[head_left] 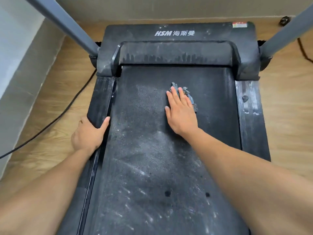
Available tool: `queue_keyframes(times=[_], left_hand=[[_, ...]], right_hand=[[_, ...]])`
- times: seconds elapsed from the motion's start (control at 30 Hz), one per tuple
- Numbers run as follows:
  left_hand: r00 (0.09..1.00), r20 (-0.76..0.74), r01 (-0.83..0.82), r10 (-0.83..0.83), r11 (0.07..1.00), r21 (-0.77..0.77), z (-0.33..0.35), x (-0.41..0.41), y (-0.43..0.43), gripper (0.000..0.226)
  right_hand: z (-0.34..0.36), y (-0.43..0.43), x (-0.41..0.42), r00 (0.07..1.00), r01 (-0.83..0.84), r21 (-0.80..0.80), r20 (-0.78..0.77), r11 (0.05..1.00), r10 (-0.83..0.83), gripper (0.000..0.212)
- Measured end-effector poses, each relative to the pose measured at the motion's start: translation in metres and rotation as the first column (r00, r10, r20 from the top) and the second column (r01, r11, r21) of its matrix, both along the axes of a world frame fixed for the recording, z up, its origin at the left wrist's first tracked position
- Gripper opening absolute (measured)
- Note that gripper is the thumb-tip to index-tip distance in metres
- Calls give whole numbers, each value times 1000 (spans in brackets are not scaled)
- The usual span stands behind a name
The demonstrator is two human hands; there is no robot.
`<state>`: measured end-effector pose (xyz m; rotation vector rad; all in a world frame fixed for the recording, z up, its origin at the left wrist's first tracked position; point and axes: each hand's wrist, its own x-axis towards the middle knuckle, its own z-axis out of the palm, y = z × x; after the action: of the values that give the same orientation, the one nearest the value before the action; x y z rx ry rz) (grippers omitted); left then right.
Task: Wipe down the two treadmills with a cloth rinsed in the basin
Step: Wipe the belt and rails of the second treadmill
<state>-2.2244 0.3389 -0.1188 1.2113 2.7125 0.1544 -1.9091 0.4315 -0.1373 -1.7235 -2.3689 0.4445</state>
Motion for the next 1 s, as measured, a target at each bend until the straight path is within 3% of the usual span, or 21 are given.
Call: queue_keyframes(times=[0.17, 0.4, 0.53, 0.63, 0.73, 0.83, 0.93, 1.0], left_hand=[[1000, 22, -18, 17, 998, 61, -15, -11, 1, 93], [997, 73, -31, 24, 995, 99, -17, -9, -2, 95], [997, 61, 38, -43, 996, 83, -12, -6, -4, 86], [988, 35, 150, -153, 987, 64, -8, -11, -5, 72], [982, 33, 183, -187, 978, 97, -8, -14, -4, 53], [983, 45, 171, -178, 978, 120, -12, -20, -5, 39], [984, 82, 142, -156, 977, 156, -11, -23, -7, 34], [985, 101, 117, -137, 976, 185, -10, -25, -10, 34]], right_hand=[[2, -20, 74, 980, 119, 40, 153, 992, -124, 56], [21, -70, 132, 923, 321, 41, 209, 946, -322, 69], [2, -68, 118, 904, 395, -82, 212, 915, -371, 88], [0, -53, 76, 861, 481, -36, 208, 876, -464, 100], [7, -22, 0, 928, 352, -69, 158, 934, -338, 107], [6, -5, -109, 989, 127, -94, 94, 987, -118, 99], [1, -35, -195, 989, -128, -96, 58, 987, 134, 85], [-3, -54, -207, 967, -231, -85, 95, 969, 239, 82]])
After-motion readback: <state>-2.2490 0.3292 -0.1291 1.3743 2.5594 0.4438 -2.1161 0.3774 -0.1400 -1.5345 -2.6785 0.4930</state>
